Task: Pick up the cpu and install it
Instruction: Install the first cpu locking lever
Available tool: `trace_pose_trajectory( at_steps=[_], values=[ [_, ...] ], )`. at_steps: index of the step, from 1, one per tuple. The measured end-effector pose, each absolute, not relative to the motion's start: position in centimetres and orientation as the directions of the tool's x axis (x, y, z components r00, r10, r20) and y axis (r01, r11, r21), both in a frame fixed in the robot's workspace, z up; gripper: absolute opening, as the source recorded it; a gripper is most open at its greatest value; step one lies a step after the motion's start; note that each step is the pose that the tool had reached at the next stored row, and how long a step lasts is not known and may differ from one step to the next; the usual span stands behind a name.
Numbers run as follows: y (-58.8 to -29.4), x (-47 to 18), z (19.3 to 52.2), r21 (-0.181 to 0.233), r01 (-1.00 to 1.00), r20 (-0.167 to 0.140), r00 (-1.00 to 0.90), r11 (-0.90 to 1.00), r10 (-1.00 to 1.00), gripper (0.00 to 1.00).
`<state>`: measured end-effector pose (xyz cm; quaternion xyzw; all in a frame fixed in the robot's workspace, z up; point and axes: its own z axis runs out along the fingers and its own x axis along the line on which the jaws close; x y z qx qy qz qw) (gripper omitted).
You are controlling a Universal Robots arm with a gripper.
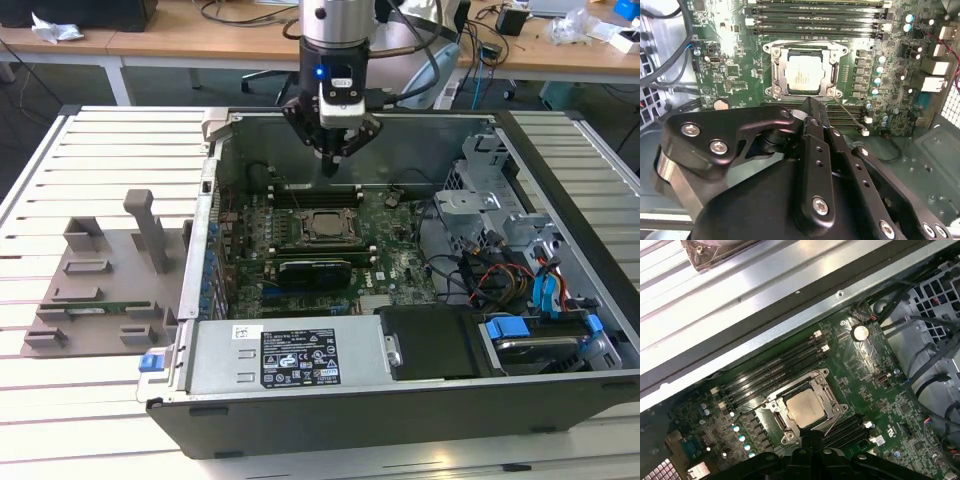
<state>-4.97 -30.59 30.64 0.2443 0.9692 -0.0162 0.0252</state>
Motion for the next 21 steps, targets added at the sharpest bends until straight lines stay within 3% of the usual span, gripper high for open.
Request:
trace_pose_trajectory(
  at_steps=[21],
  values=[
    [-30.59,-4.98,30.65,-0.019,0.238,-0.057,-0.970,0.971,0.237,0.11]
  ],
)
